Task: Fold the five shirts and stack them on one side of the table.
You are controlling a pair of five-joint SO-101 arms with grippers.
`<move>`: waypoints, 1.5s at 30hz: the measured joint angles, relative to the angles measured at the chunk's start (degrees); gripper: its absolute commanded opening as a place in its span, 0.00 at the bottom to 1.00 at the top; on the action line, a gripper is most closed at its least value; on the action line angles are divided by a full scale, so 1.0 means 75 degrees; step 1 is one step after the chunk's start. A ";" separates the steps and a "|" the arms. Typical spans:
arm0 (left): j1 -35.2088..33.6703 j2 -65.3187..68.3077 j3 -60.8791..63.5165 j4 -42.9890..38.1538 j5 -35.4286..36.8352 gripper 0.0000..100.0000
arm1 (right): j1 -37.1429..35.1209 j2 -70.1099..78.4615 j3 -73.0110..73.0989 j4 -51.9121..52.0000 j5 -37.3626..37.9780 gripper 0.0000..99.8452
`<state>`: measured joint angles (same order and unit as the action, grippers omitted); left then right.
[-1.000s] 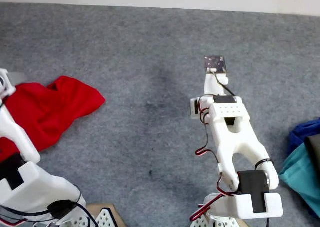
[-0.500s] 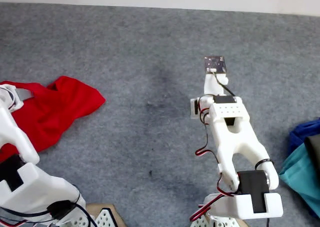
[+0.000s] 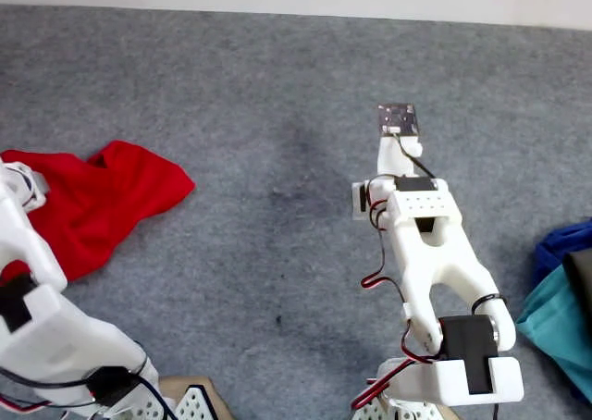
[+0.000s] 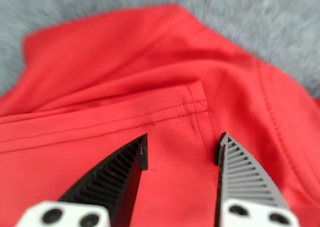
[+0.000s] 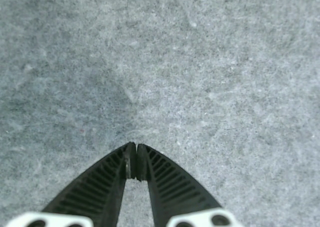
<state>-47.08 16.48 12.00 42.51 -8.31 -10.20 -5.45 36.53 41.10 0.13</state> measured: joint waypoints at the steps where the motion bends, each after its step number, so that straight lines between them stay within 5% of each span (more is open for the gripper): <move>1: 0.0000 0.0176 -0.0117 0.0000 0.0000 0.23 | 0.0000 0.0000 0.0000 0.0000 0.0000 0.02; 24: 0.0000 0.0703 -0.0856 0.0000 0.0551 0.22 | 0.0000 0.0000 0.0000 0.0000 0.0000 0.02; 31: 0.0070 0.0703 -0.0856 0.0000 0.0551 0.00 | 0.0000 0.0000 0.0000 0.0000 0.0000 0.02; 45: 0.0281 0.0750 -0.0938 -0.0211 0.0563 0.01 | 0.0000 0.0000 0.0000 0.0000 0.0000 0.02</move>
<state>-44.97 22.11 4.97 40.92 -4.09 -10.20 -5.45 36.53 41.10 0.13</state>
